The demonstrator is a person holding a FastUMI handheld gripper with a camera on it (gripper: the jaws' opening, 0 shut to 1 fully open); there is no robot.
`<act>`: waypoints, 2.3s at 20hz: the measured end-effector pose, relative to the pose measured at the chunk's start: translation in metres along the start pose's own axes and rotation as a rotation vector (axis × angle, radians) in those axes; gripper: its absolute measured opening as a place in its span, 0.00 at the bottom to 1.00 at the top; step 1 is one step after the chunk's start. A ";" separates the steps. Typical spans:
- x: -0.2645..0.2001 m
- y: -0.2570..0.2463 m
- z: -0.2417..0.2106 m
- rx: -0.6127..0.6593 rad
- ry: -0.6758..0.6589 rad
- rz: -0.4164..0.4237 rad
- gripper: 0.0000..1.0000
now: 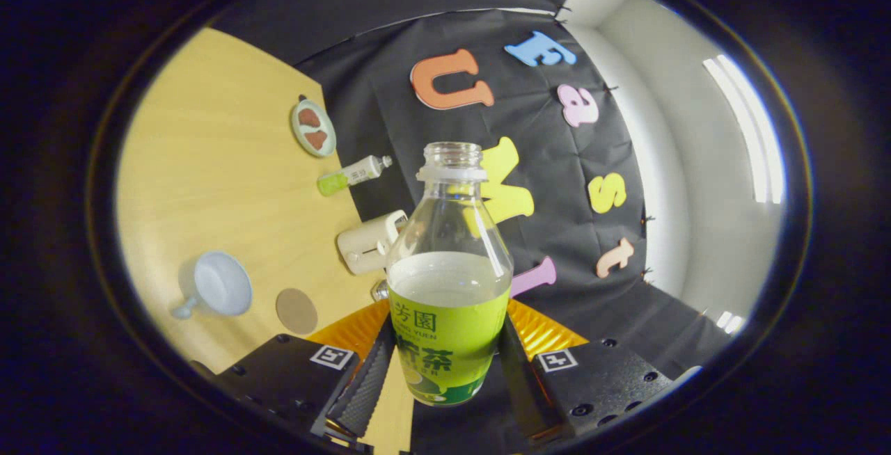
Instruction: Take the bottle from table, then pour the juice into the cup, finally place the bottle on the coaster
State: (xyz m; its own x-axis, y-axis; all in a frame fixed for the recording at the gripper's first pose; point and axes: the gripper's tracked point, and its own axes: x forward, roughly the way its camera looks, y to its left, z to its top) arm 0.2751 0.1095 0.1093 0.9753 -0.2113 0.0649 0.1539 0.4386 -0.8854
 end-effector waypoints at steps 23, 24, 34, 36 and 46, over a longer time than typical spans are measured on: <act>0.039 -0.069 0.040 1.188 -0.067 0.167 0.83; 0.045 -0.059 0.036 1.200 -0.058 0.186 0.83; 0.132 0.093 -0.029 1.126 0.119 0.275 0.79; 0.141 0.114 -0.040 1.134 0.138 0.292 0.79; 0.166 0.170 -0.072 1.120 0.155 0.246 0.80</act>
State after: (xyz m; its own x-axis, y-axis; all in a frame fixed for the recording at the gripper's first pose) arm 0.4518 0.0861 -0.0638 0.9805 -0.0836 -0.1781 0.0926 0.9948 0.0426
